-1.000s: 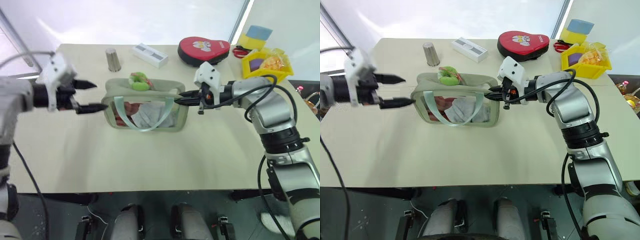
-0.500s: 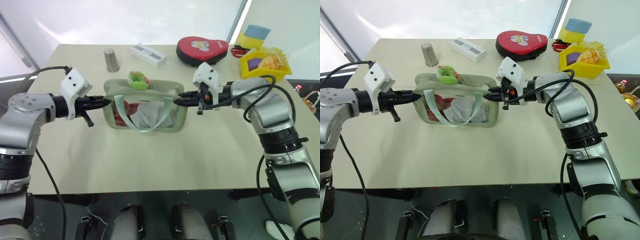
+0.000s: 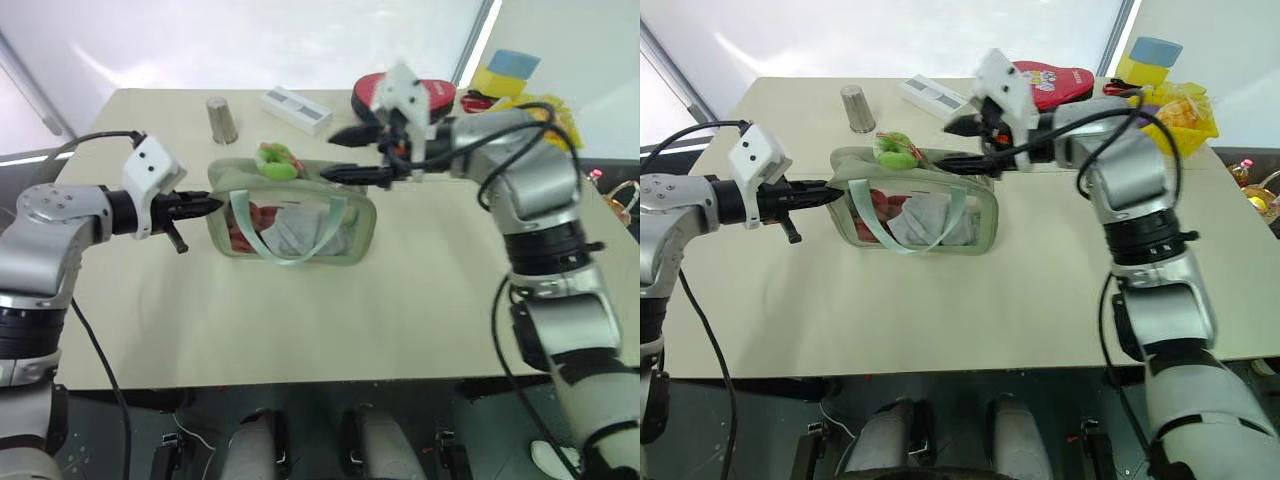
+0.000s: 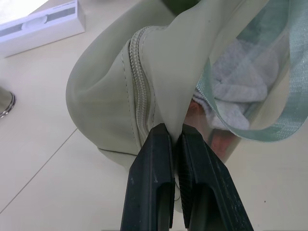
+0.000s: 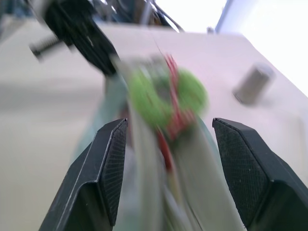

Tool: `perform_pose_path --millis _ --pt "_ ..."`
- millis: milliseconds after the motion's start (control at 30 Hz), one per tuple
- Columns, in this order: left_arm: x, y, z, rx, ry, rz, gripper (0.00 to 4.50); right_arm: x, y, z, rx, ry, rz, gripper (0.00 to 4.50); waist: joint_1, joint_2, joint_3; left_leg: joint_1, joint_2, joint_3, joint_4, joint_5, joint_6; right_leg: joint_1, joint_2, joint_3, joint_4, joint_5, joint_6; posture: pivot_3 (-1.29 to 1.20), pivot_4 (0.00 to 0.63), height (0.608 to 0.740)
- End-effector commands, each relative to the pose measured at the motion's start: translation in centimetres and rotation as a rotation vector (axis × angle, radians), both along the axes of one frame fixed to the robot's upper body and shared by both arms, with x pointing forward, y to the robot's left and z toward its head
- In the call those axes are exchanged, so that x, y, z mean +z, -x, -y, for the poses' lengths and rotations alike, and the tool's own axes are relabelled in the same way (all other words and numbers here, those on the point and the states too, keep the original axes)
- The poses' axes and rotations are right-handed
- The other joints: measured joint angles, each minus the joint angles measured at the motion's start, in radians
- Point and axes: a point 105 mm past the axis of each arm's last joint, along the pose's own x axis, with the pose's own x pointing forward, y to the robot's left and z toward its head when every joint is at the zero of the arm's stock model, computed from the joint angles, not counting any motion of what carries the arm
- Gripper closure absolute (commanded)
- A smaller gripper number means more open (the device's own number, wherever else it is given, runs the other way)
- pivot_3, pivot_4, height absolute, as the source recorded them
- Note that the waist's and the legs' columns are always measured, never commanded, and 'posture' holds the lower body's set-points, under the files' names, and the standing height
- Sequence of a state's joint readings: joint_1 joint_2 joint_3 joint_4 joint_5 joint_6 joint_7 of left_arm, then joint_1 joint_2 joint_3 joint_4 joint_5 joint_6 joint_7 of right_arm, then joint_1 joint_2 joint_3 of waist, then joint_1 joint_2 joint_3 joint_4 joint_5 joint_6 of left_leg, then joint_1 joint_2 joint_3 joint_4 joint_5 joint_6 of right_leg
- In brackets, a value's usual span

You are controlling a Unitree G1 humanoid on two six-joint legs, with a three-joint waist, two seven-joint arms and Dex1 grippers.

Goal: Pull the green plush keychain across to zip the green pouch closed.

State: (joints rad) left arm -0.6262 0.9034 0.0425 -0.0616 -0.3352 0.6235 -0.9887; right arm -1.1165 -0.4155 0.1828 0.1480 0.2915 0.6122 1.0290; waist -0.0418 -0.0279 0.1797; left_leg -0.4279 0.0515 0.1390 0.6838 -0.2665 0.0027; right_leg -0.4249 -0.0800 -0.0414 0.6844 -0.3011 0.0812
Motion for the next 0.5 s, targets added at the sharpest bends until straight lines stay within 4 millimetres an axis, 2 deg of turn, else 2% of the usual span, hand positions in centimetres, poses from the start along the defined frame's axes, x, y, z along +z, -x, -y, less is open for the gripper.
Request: perform_pose_path --millis 33,233,333,467,500 --pt "1.4 0.0 0.5 -0.012 -0.011 0.057 4.5 1.3 -0.4 -1.7 -0.01 -0.064 0.027 1.61 0.002 0.0 0.0 0.0 0.0 0.0 0.0 0.0 0.0 0.0 0.0 0.0 0.0 0.0 0.0 0.0 0.15 0.74" --pt "1.4 -0.2 0.5 -0.005 -0.018 0.066 4.5 0.4 -1.1 -2.8 -0.008 -0.068 -0.009 1.61 0.008 0.0 0.0 -0.001 -0.001 0.0 0.0 0.0 0.0 0.0 -0.001 0.0 0.0 0.0 0.0 0.0 0.15 0.74" --pt "1.4 -0.2 0.5 -0.002 -0.019 0.069 4.5 -0.1 -1.4 -2.8 -0.004 -0.048 -0.014 2.51 0.005 0.0 0.0 -0.001 -0.001 0.0 0.0 0.0 0.0 0.0 -0.001 0.0 0.0 0.0 0.0 0.0 0.15 0.74" --pt "1.5 -0.3 0.3 0.005 -0.018 0.077 4.5 -0.2 -1.5 -2.5 -0.008 -0.044 -0.016 4.45 0.004 0.0 0.0 -0.001 -0.001 0.0 0.0 0.0 0.0 0.0 -0.001 0.0 0.0 0.0 0.0 0.0 0.15 0.74" --pt "1.5 -0.4 0.3 0.006 -0.017 0.079 4.5 -0.2 -1.5 -2.3 -0.011 -0.039 -0.01 4.45 0.004 0.0 0.0 -0.001 -0.001 0.0 0.0 0.0 0.0 0.0 -0.001 0.0 0.0 0.0 0.0 0.0 0.15 0.74"
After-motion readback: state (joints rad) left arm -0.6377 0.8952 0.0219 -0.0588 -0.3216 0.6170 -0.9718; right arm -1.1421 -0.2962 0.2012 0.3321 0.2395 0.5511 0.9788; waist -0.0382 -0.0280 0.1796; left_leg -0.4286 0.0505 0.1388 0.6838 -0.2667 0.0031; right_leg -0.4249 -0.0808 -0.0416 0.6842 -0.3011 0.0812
